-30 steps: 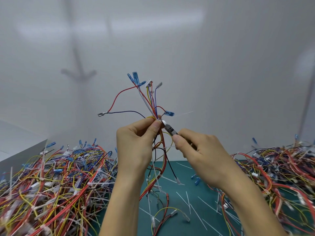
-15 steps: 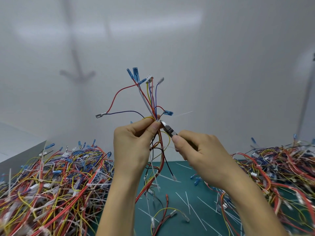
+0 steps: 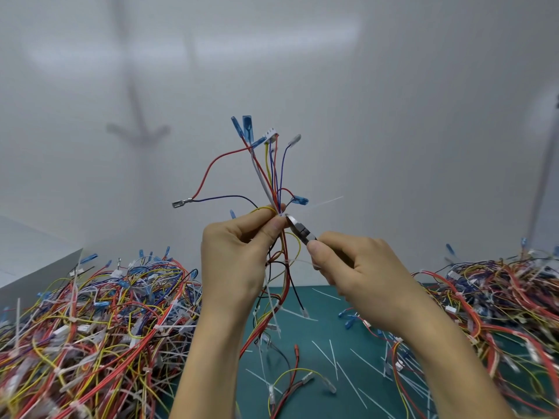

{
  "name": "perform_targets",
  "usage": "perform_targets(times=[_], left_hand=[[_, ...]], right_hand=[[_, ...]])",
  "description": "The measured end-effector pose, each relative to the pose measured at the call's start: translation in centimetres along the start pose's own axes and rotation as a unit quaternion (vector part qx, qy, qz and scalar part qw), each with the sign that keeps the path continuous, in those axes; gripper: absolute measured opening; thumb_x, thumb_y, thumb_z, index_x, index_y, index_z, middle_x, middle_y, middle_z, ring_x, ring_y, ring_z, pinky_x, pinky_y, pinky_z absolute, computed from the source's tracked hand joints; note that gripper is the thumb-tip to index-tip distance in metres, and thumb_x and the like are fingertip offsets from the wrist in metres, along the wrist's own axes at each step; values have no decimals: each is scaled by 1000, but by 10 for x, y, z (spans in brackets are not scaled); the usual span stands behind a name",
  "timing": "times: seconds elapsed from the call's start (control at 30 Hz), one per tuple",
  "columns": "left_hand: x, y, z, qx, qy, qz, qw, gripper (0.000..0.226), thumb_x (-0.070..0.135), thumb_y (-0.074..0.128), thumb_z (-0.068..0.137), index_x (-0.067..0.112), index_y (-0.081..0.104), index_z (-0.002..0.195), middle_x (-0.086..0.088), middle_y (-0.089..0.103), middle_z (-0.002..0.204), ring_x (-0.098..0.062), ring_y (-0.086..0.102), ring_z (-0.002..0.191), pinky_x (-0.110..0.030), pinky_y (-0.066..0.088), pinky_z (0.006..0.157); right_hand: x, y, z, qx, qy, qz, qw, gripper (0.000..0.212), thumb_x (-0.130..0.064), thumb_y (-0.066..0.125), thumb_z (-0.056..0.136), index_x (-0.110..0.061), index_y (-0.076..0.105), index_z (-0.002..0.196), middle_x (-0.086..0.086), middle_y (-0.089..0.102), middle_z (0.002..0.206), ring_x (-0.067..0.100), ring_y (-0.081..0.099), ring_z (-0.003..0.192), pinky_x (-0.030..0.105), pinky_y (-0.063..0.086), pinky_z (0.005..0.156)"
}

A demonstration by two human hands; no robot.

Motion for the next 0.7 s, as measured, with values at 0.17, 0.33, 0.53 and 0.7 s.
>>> perform_targets(times=[0.17, 0.33, 0.53, 0.7], left_hand=[[2, 0, 0, -7, 10, -5, 1000, 16, 19, 75, 81, 32, 75, 90, 17, 76, 84, -5, 72, 88, -13, 54, 79], [4, -1, 0, -11, 14, -6, 1000, 16, 19, 75, 81, 31, 75, 91, 17, 76, 85, -4, 72, 90, -13, 53, 80], [4, -2, 1, -7, 15, -14, 1000, 20, 12, 74, 82, 25, 74, 98, 19, 75, 86, 0, 71, 88, -8, 51, 75], [2, 0, 0, -21, 7, -3, 1000, 21, 12, 74, 83, 19, 75, 102, 15, 76, 88, -1, 72, 89, -10, 52, 77]], right_hand=[[-1, 0, 0, 4, -3, -3, 1000, 45, -53, 41, 97, -17, 55, 74, 12, 52, 66, 30, 45, 64, 48, 41, 59], [-1, 0, 0, 4, -5, 8, 1000, 45, -53, 42, 96, -17, 55, 73, 12, 52, 66, 31, 46, 64, 48, 43, 59], [-4, 1, 0, 6, -7, 25, 1000, 46, -50, 44, 98, -14, 55, 72, 14, 51, 65, 32, 45, 64, 49, 43, 59], [0, 2, -1, -8, 15, 57, 998, 44, -48, 45, 98, -16, 58, 71, 14, 55, 66, 33, 51, 65, 47, 48, 61]])
Point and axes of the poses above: each hand's wrist, its own z-axis towards the middle knuckle, its own y-axis out of the palm, x = y × z, the point moved 5 cm from there along z, towards the middle knuckle
